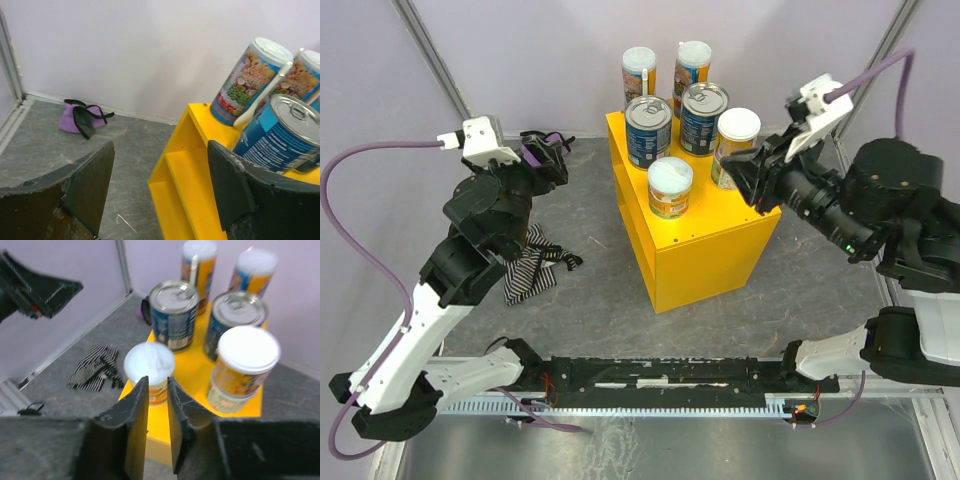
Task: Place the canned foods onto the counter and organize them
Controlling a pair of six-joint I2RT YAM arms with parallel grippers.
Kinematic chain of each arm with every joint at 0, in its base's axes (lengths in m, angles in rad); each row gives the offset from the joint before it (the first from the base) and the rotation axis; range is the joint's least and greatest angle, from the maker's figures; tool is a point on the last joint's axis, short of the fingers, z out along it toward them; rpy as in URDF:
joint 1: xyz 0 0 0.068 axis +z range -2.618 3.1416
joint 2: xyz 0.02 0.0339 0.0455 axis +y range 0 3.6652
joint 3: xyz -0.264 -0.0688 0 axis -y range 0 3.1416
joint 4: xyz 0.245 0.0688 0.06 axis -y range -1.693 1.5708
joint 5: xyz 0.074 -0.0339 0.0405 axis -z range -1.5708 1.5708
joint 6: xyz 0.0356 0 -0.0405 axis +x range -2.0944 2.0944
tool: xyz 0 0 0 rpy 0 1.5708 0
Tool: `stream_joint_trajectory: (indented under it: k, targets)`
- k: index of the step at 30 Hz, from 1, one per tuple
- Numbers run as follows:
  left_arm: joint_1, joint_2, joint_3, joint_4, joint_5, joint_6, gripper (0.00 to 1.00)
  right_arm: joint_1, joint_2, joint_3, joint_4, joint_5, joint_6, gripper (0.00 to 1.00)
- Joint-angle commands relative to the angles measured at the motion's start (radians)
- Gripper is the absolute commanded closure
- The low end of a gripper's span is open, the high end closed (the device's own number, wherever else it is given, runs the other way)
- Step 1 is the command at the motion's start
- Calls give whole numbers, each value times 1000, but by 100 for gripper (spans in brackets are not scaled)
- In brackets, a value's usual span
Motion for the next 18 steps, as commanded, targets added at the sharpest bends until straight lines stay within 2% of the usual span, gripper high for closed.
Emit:
stream_joint_trajectory:
  k: [1,4,6,13,18]
  targets:
    - [4,21,43,68,-65,153,19,4,43,98,57,168,-152,67]
    - [23,42,45,71,-74,206,19,-7,61,113,133,290,-234,62]
    - [66,54,38,79,-43,215,19,-51,80,130,155,312,-259,60]
    - [350,91,-15,101,231,80,19,-347,187,230,102,166,-186,57]
    - [422,102,-121,217,234,38,20,-658,209,221,87,-40,-46,55]
